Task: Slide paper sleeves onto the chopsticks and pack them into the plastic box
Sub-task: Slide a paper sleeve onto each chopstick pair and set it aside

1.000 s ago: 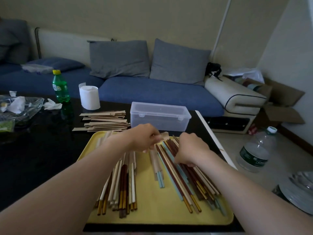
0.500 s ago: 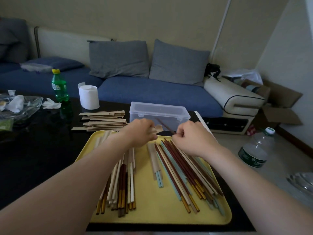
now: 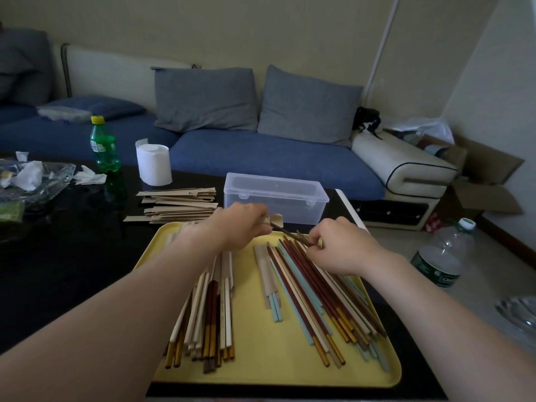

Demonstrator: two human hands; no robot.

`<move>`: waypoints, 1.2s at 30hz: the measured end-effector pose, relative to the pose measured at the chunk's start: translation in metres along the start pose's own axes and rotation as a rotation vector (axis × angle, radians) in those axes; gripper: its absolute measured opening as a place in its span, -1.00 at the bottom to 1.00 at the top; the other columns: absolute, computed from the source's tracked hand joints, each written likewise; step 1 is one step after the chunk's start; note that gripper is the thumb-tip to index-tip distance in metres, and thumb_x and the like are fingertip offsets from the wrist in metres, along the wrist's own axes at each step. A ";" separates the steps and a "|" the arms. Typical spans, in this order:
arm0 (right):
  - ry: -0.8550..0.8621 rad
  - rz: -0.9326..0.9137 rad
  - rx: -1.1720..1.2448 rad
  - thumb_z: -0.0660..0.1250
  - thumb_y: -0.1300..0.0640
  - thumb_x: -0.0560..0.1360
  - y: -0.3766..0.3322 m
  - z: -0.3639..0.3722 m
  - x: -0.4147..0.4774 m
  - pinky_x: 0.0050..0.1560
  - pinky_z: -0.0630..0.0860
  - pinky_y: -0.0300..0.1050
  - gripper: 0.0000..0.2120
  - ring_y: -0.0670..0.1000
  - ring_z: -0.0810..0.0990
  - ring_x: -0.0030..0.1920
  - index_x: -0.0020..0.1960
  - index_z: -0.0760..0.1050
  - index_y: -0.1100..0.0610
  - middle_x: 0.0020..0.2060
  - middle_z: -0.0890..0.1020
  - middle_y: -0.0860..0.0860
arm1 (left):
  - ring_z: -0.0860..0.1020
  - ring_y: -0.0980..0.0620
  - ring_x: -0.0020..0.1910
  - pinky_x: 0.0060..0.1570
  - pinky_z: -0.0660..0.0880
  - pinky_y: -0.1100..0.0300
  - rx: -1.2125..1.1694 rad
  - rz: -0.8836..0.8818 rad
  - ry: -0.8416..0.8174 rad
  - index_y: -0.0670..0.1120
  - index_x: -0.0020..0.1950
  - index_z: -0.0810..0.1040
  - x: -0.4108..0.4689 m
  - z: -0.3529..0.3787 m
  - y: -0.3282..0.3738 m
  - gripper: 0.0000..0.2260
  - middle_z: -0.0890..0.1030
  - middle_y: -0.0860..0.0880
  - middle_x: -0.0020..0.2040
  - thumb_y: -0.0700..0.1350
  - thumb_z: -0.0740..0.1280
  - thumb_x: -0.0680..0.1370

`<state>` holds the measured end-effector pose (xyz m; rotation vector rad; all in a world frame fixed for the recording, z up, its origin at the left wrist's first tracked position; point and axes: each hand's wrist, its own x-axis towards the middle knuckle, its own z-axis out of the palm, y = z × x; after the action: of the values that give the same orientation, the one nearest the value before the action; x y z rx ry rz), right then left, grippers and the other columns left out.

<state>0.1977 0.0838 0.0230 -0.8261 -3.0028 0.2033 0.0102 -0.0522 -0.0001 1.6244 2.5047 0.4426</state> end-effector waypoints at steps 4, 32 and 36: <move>0.011 -0.078 0.028 0.26 0.10 0.69 0.003 0.004 0.006 -0.22 0.54 -0.15 -0.76 -0.06 0.66 -0.19 -0.05 0.67 -0.04 -0.21 0.66 -0.05 | 0.55 0.01 0.17 0.25 0.54 -0.04 0.118 0.073 -0.055 0.12 0.15 0.42 -0.002 -0.001 0.005 -0.93 0.56 0.06 0.13 0.07 0.26 0.72; -0.043 0.338 0.721 0.18 0.18 0.74 0.002 -0.002 0.009 -0.29 0.46 -0.16 -0.74 -0.04 0.54 -0.28 0.27 0.62 0.09 -0.22 0.61 0.02 | 0.53 -0.04 0.05 0.11 0.57 -0.06 0.182 -0.119 0.619 -0.01 0.09 0.49 0.004 0.000 0.027 -0.66 0.56 0.02 0.01 0.26 0.21 0.66; -0.254 0.314 1.009 0.17 0.15 0.74 -0.004 -0.006 0.002 -0.41 0.32 -0.21 -0.70 -0.09 0.36 -0.43 0.23 0.65 0.25 -0.38 0.49 -0.03 | 0.68 -0.03 -0.25 -0.29 0.66 0.10 -0.483 -0.382 0.323 -0.10 0.04 0.57 0.006 0.002 0.027 -0.60 0.67 -0.08 -0.17 0.22 0.20 0.69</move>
<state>0.1945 0.0824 0.0294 -1.1153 -2.3536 1.7209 0.0316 -0.0357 0.0069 0.9337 2.5529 1.2166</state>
